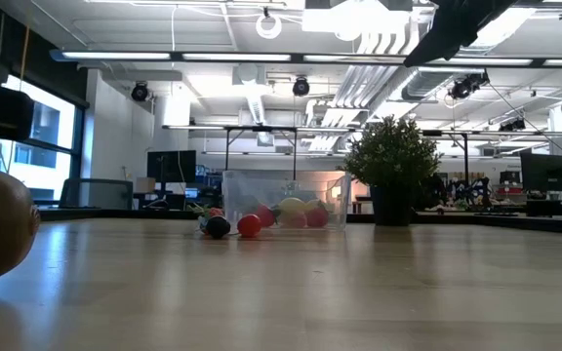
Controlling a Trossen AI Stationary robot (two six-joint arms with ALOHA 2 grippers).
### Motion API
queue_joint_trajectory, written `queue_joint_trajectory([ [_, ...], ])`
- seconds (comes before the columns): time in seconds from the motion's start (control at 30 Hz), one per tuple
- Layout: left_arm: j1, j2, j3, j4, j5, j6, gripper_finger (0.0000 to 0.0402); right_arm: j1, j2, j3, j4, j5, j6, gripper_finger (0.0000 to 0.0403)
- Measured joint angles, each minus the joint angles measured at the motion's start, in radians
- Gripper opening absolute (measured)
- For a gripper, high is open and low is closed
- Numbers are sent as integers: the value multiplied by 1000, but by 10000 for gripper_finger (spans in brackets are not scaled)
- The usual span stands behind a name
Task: Pick and placing Produce into tupperware
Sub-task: Put the green cabbage into the transparent bin
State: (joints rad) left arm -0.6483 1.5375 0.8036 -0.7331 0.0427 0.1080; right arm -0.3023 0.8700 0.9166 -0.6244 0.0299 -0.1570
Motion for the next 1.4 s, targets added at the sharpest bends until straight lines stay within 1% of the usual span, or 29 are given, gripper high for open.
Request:
queue_joint_trajectory([
  [0.17, 0, 5, 0, 11, -38, 50, 358, 0, 0, 0, 0, 0, 0, 0],
  [0.43, 0, 41, 0, 16, -18, 48, 358, 0, 0, 0, 0, 0, 0, 0],
  [0.93, 0, 45, 0, 18, -9, 34, 357, 0, 0, 0, 0, 0, 0, 0],
  [1.03, 0, 45, 0, 21, -8, 34, 341, 0, 0, 0, 0, 0, 0, 0],
  [1.27, 0, 45, 0, 26, -5, 33, 275, 0, 0, 0, 0, 0, 0, 0],
  [1.4, 0, 45, 0, 26, 2, 33, 250, 0, 0, 0, 0, 0, 0, 0],
])
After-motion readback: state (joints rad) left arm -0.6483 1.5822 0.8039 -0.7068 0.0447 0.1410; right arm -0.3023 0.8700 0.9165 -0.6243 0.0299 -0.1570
